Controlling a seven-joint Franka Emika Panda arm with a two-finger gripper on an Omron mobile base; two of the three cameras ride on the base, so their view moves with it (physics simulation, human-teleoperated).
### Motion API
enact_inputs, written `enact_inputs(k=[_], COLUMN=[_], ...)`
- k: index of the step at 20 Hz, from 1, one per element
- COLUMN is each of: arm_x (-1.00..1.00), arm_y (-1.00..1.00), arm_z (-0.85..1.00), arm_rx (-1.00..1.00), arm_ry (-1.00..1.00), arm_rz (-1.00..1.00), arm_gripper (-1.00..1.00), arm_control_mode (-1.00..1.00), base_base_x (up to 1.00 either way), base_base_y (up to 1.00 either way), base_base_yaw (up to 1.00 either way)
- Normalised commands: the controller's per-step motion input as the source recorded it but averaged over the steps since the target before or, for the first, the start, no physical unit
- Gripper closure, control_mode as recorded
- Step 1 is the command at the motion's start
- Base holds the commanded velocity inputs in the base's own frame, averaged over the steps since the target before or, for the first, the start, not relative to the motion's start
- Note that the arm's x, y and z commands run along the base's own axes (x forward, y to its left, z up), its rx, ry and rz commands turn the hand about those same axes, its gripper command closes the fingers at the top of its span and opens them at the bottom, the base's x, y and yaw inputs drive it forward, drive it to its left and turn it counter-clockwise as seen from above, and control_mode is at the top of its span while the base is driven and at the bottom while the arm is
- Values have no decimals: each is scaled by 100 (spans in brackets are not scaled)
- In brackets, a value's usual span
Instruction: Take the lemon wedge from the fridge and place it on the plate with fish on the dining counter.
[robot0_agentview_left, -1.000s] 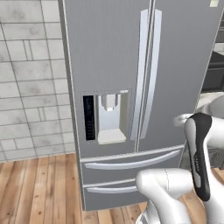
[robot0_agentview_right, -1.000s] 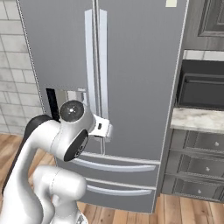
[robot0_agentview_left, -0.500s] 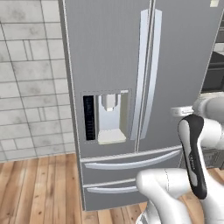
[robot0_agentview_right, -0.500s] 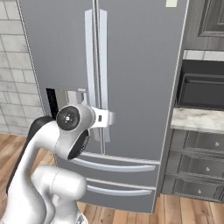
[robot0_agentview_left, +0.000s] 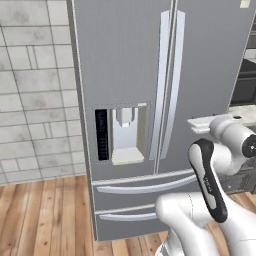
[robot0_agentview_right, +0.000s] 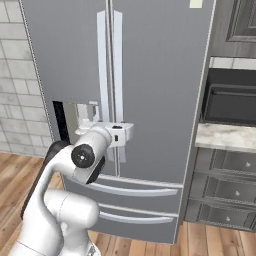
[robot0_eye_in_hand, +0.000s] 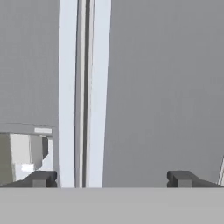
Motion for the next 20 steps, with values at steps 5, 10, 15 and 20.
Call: enact_inputs(k=[5, 10, 15, 20], arm_x=[37, 47, 54, 72], arm_y=[30, 16, 0, 0], arm_z=[6, 14, 0, 0], arm_rx=[-4, 0, 0, 0], arm_ry=[-8, 0, 8, 10], arm_rz=[0, 0, 0, 0], arm_gripper=[-100, -100, -100, -100], arm_control_mode=[-100, -100, -100, -100], base_base_x=[0, 0, 0, 0], base_base_y=[0, 0, 0, 0], base_base_yaw=[0, 0, 0, 0])
